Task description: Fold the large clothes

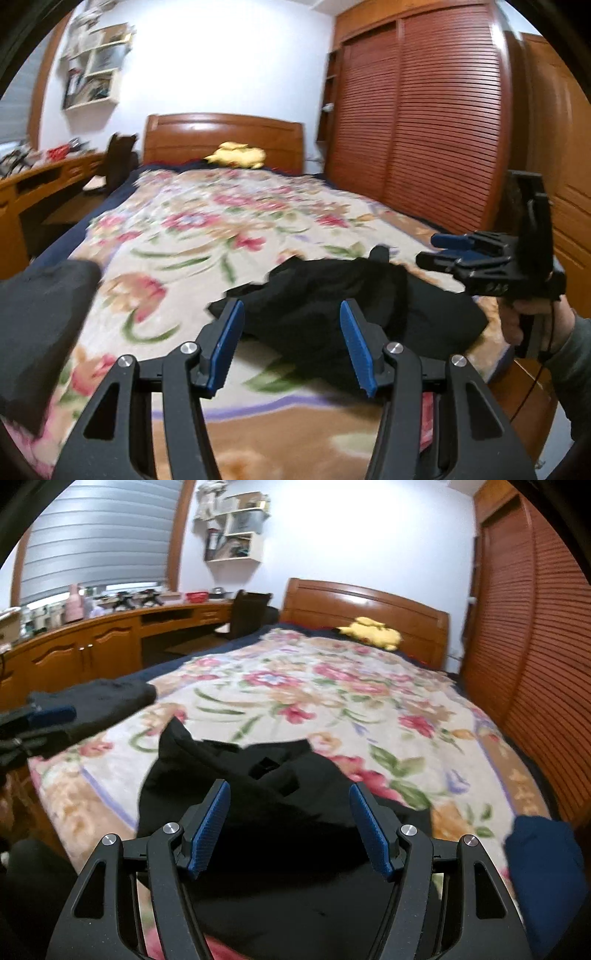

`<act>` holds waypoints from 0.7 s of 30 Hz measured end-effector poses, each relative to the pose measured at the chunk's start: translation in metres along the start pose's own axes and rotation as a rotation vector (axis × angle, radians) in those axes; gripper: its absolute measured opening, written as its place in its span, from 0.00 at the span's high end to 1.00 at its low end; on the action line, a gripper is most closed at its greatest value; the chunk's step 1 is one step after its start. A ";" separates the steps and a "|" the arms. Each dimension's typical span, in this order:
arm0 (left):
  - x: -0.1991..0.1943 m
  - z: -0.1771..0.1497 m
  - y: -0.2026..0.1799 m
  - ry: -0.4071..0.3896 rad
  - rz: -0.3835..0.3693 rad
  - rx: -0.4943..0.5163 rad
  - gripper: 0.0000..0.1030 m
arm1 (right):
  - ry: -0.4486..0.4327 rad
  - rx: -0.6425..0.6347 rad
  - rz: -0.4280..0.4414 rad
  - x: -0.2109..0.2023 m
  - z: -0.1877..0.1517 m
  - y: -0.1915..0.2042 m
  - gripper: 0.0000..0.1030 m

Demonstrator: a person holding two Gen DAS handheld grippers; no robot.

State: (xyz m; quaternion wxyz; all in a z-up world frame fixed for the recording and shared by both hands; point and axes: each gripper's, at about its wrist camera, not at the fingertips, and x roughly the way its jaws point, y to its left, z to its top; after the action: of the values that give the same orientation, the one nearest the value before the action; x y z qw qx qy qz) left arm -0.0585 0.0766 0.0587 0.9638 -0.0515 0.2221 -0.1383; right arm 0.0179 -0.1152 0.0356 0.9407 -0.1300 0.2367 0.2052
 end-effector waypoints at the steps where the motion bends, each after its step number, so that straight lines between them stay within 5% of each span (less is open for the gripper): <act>1: -0.001 -0.005 0.009 0.004 0.018 -0.013 0.48 | 0.007 -0.008 0.019 0.007 0.004 0.007 0.33; 11: 0.001 -0.033 0.077 0.024 0.111 -0.122 0.48 | 0.104 -0.133 0.189 0.074 0.041 0.089 0.28; 21: 0.007 -0.048 0.090 0.031 0.141 -0.112 0.48 | 0.322 -0.303 0.176 0.128 0.042 0.123 0.27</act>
State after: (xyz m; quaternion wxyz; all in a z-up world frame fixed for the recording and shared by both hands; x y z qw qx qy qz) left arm -0.0521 0.1588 -0.0020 0.9632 -0.0876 0.2473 -0.0581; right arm 0.0821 0.0489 -0.0101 0.8391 -0.2798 0.3604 0.2962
